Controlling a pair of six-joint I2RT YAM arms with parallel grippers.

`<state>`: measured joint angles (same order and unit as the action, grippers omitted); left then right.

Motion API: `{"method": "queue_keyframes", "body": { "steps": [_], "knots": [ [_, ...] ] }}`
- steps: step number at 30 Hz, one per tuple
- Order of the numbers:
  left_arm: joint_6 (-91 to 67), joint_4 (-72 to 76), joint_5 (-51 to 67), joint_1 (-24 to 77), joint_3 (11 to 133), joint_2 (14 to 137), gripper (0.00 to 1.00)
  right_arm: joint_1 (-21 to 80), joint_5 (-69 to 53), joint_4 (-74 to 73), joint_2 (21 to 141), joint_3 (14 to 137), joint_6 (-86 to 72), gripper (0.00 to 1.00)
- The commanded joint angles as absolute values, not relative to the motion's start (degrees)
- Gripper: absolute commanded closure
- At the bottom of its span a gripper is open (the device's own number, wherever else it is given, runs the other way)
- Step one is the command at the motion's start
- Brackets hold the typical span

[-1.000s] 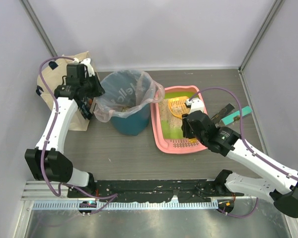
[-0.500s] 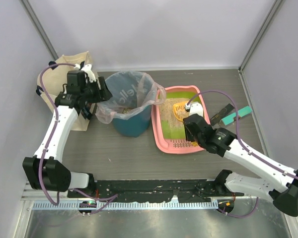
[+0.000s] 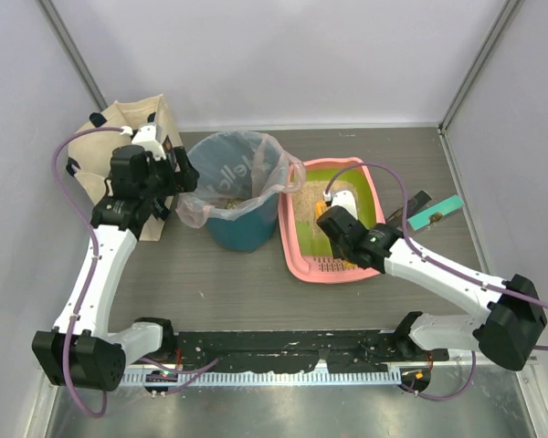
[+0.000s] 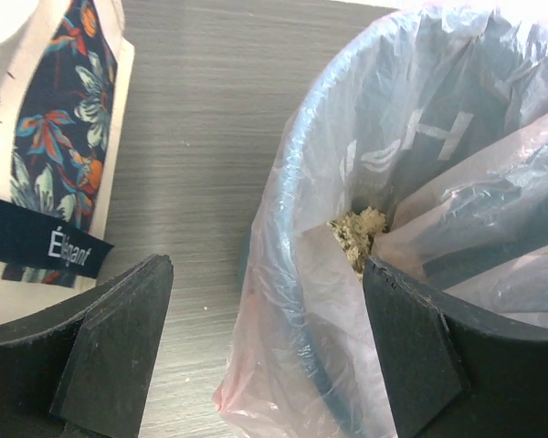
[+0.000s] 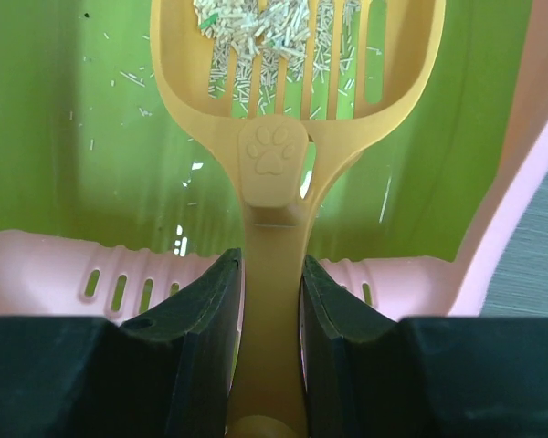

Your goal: Clean the litter box

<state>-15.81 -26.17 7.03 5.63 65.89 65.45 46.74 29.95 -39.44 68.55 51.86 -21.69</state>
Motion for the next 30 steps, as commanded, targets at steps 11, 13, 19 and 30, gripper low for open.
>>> {"method": "queue_keyframes", "body": {
  "steps": [11,13,19,30],
  "knots": [
    [-13.4,-19.8,2.8,5.9,63.3,62.6,0.11,41.0,19.6,-28.2,62.1,46.2,-26.0,0.99],
    [-13.1,-19.8,2.2,5.9,63.0,62.1,0.11,41.1,15.5,-25.4,63.1,45.1,-27.6,0.99],
    [-13.2,-18.9,2.8,6.0,62.3,60.7,0.11,41.7,17.5,-30.9,65.5,49.1,-25.4,0.99],
    [-10.3,-18.0,-2.5,7.3,60.6,59.7,0.12,41.7,20.4,-41.5,59.3,54.1,-26.3,0.99]
  ]
}}
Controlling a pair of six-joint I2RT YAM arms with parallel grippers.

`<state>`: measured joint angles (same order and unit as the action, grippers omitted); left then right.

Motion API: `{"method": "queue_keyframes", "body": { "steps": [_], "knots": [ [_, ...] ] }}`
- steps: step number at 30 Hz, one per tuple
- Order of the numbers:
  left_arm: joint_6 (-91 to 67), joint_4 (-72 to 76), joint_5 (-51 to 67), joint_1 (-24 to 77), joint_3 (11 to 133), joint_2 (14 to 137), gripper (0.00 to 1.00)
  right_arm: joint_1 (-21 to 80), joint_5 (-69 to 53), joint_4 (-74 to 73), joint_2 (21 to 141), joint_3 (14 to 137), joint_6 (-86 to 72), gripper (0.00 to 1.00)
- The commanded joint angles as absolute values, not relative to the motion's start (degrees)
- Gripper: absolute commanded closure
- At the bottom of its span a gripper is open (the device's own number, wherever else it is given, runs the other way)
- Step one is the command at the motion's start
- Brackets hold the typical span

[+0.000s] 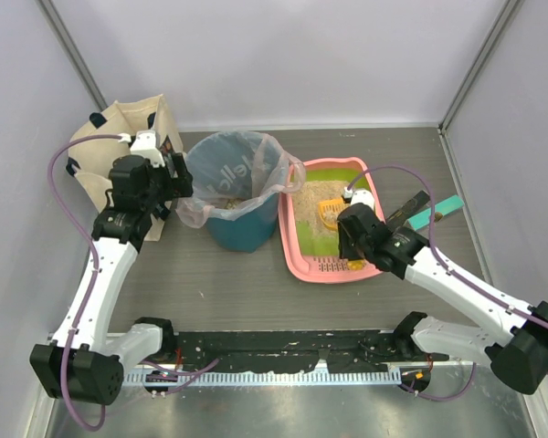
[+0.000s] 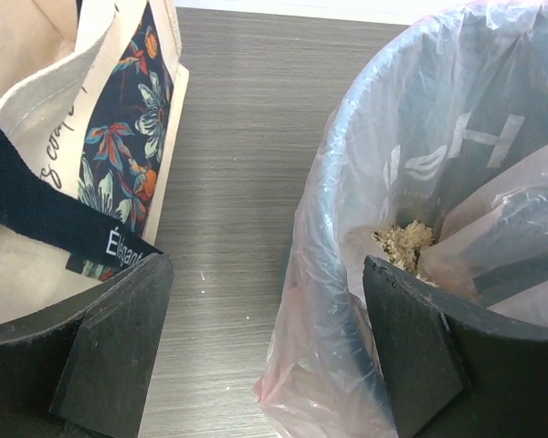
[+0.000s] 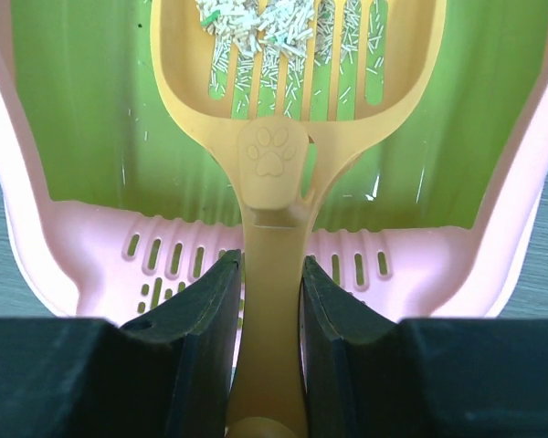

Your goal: Clean the litter box

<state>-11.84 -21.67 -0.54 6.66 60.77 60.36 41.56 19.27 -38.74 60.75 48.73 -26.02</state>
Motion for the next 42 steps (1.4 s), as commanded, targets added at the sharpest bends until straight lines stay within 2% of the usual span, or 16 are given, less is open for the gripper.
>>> {"method": "queue_keyframes", "body": {
  "steps": [1,4,11,19,26,31,34,42],
  "knots": [
    [-10.6,-18.1,-1.5,7.5,60.6,59.6,0.13,41.8,20.0,-41.3,58.7,56.6,-25.9,0.99],
    [-11.9,-17.3,2.7,7.4,60.4,59.0,0.15,41.7,17.7,-42.1,59.0,61.1,-24.2,0.99],
    [-13.3,-17.8,3.0,7.5,60.8,59.0,0.15,41.7,17.7,-52.4,60.6,69.2,-22.1,0.99],
    [-14.1,-18.2,4.3,7.4,61.1,58.9,0.15,41.7,17.4,-56.2,63.5,82.6,-18.9,0.99],
    [-13.1,-18.4,3.6,7.5,61.1,58.9,0.21,41.9,15.8,-48.6,72.9,93.5,-12.6,0.99],
    [-12.7,-18.5,3.2,7.5,61.2,59.6,0.28,44.9,21.1,-42.7,79.3,98.9,-6.1,0.99],
    [-12.8,-19.4,3.7,7.5,61.8,60.3,0.30,48.3,25.4,-39.9,83.5,100.6,-2.6,0.99],
    [-13.5,-19.9,4.9,7.5,62.2,61.5,0.40,53.3,26.2,-34.0,90.4,102.1,3.2,0.99]
  ]
}}
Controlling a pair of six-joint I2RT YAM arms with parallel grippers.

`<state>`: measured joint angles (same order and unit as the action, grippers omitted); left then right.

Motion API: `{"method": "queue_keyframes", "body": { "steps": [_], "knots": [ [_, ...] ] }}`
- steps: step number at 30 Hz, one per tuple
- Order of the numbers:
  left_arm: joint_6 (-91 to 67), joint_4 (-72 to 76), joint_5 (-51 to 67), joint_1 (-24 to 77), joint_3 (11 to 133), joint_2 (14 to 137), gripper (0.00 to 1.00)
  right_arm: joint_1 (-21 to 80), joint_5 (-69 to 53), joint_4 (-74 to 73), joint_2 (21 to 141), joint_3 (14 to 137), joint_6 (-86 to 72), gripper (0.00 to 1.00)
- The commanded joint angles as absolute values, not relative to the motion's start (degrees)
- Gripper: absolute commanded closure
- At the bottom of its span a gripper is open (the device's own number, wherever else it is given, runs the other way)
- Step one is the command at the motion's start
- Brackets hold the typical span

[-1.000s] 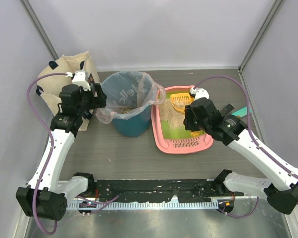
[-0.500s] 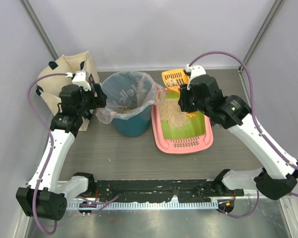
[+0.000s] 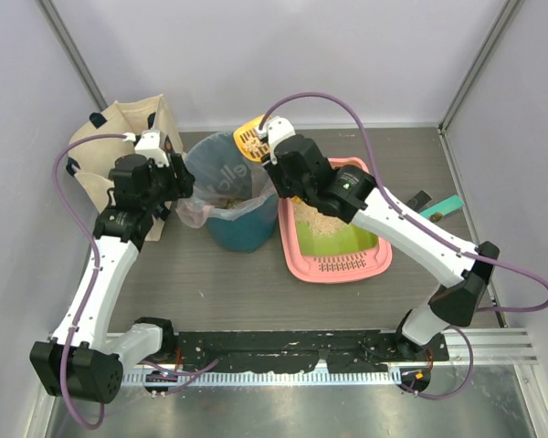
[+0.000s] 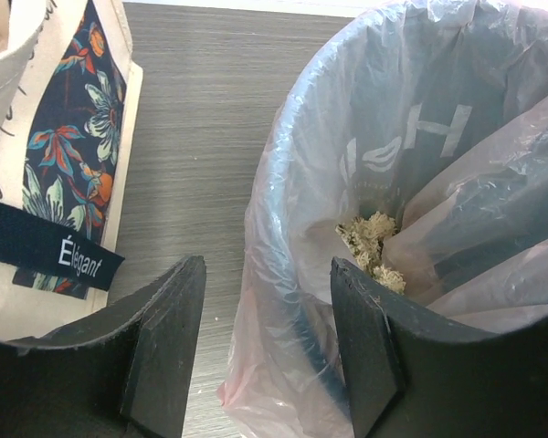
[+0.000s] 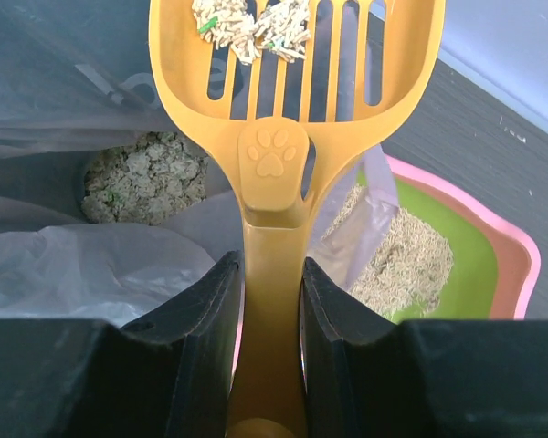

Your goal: Clean the litter box

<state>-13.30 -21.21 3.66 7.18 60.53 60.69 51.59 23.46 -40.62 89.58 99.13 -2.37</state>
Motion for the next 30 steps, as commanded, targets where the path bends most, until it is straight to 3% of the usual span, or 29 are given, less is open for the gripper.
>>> {"method": "queue_keyframes", "body": {
  "steps": [1,11,19,30],
  "knots": [
    [-13.8,-20.0,5.2,7.5,62.4,61.6,0.41,53.5,26.6,-32.8,90.9,101.8,4.0,0.99],
    [-14.9,-20.3,6.6,7.5,62.7,62.3,0.55,56.4,32.8,-19.9,88.6,91.1,16.3,0.99],
    [-15.1,-20.2,7.1,7.5,62.5,62.2,0.56,56.5,33.8,-4.4,83.4,77.3,25.9,0.99],
    [-15.7,-20.3,8.2,7.6,62.6,63.2,0.66,57.9,37.1,-4.4,82.2,74.6,36.3,0.99]
  ]
}}
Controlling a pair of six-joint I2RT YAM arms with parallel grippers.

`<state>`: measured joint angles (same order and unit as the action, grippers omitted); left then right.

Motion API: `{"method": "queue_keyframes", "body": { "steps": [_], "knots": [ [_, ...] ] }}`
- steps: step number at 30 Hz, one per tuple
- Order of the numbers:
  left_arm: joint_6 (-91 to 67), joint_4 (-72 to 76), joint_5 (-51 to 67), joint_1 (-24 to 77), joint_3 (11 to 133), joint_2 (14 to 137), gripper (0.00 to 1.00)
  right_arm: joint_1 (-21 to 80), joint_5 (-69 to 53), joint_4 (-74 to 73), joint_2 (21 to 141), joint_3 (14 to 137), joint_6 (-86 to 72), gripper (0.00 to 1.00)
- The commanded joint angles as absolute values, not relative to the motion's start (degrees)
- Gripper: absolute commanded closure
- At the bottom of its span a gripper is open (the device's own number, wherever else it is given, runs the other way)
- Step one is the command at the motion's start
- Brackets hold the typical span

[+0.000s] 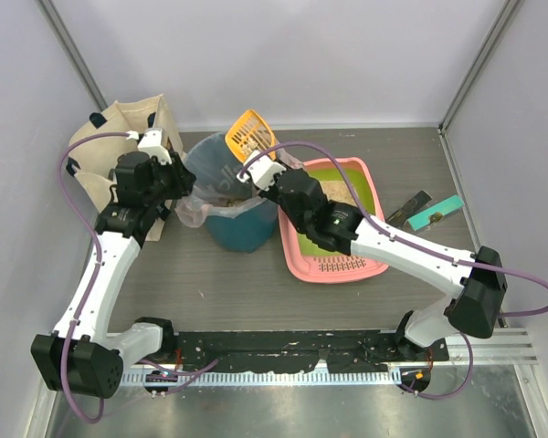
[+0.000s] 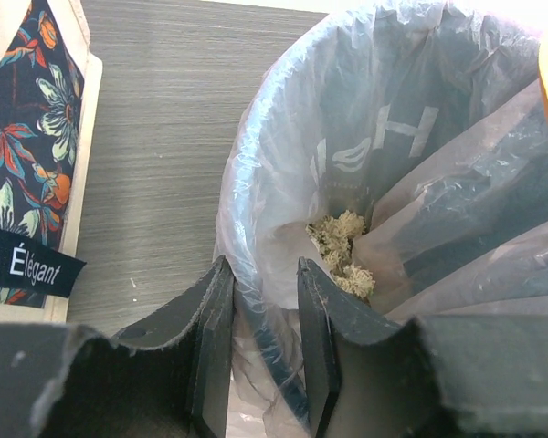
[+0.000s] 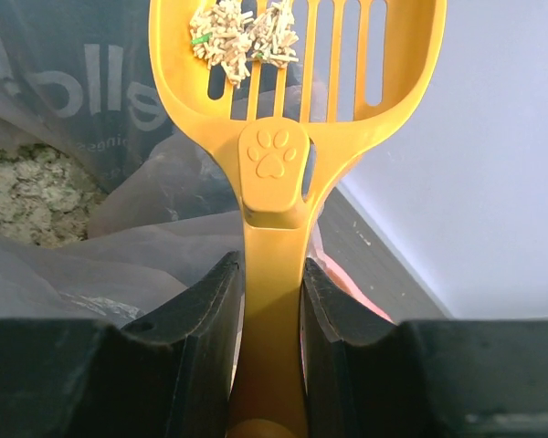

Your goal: Clean the litter box

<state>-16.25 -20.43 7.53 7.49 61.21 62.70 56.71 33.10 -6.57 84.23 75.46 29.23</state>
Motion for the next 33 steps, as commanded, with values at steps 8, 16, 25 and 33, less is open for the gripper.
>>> {"method": "queue_keyframes", "body": {
  "steps": [8,16,25,33],
  "knots": [
    [-16.6,-20.2,9.1,7.5,62.8,63.4,0.69,62.8,50.2,2.1,86.1,72.8,57.8,0.99],
    [-17.0,-20.1,9.8,7.5,62.7,63.8,0.70,64.2,52.1,7.6,88.0,71.2,67.0,0.99],
    [-17.1,-20.1,10.0,7.6,62.8,63.7,0.71,67.1,57.5,32.6,89.4,62.8,94.9,0.99],
    [-17.3,-20.2,10.1,7.5,62.8,63.7,0.71,68.5,55.9,43.2,89.8,59.8,107.3,0.99]
  ]
}}
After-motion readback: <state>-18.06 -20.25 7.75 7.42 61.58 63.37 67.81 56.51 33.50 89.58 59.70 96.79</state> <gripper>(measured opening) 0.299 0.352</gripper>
